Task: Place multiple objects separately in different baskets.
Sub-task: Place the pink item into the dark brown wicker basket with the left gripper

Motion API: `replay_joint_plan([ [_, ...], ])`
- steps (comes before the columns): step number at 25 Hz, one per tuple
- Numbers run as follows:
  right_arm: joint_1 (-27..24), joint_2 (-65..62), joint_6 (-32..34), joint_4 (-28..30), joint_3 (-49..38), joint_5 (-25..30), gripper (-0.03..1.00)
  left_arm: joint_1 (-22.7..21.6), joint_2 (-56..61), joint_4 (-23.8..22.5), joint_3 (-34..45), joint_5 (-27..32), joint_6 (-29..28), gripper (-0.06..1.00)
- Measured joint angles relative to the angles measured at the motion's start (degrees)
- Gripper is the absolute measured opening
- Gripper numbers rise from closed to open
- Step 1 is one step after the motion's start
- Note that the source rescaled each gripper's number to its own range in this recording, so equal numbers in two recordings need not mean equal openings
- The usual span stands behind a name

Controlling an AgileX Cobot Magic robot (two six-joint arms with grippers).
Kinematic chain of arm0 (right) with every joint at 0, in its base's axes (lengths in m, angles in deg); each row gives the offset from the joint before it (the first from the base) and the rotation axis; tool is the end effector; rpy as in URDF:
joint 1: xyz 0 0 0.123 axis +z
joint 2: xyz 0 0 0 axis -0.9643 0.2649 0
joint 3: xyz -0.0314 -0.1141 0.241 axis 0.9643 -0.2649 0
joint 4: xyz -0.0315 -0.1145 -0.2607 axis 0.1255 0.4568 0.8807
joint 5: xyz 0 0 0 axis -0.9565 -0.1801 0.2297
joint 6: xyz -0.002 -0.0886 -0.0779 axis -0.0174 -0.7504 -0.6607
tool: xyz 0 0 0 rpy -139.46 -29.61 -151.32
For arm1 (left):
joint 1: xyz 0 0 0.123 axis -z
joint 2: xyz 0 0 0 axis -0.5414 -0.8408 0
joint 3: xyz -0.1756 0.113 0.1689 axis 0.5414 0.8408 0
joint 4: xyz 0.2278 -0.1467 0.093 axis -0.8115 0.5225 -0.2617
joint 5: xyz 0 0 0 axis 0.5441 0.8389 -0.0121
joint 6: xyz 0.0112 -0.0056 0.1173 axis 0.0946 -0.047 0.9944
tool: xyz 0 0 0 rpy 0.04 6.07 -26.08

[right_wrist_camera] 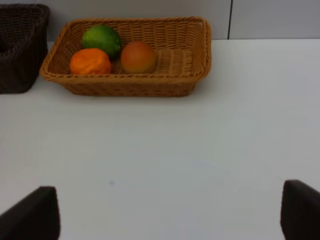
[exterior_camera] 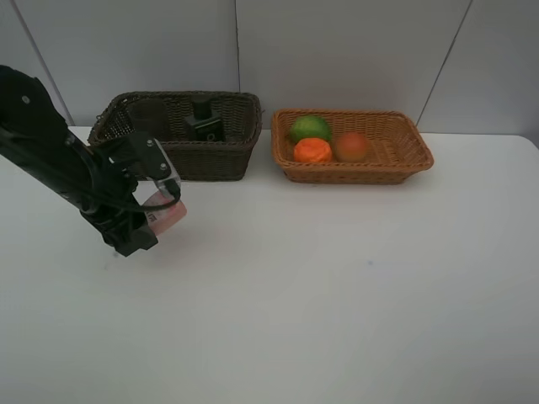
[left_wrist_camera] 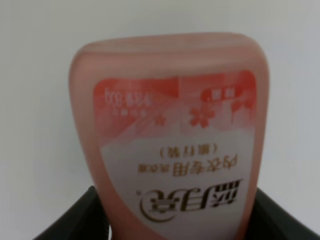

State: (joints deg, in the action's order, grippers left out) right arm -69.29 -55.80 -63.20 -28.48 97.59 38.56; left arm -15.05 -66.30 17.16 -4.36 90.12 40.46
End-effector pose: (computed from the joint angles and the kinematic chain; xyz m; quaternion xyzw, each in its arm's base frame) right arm 0.0634 0.0051 0.2896 -0.0137 0.8456 0.0365 0.5324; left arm 0.3062 -0.1118 0.0787 0.4111 0.8882 -0.0322 0.2027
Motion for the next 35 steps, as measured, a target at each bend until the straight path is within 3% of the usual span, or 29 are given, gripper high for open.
replay_joint_plan([
  [7, 0.00, 0.00, 0.00, 0.00, 0.00, 0.00, 0.87, -0.18, 0.00, 0.80, 0.00, -7.25, -33.09, 0.68],
  [11, 0.00, 0.00, 0.00, 0.00, 0.00, 0.00, 0.87, -0.18, 0.00, -0.01, -2.55, -7.29, -45.09, 0.68],
  [17, 0.00, 0.00, 0.00, 0.00, 0.00, 0.00, 0.87, -0.29, 0.00, -5.04, -10.94, -5.98, -48.82, 0.68],
  [23, 0.00, 0.00, 0.00, 0.00, 0.00, 0.00, 0.87, -2.12, -1.29, -16.52, -21.62, -6.90, -48.89, 0.68],
  [28, 0.00, 0.00, 0.00, 0.00, 0.00, 0.00, 0.87, -3.26, -5.64, -24.74, -23.85, -14.43, -48.89, 0.68],
  [35, 0.00, 0.00, 0.00, 0.00, 0.00, 0.00, 0.87, -3.98, -12.20, -26.58, -23.85, -24.93, -48.89, 0.68],
])
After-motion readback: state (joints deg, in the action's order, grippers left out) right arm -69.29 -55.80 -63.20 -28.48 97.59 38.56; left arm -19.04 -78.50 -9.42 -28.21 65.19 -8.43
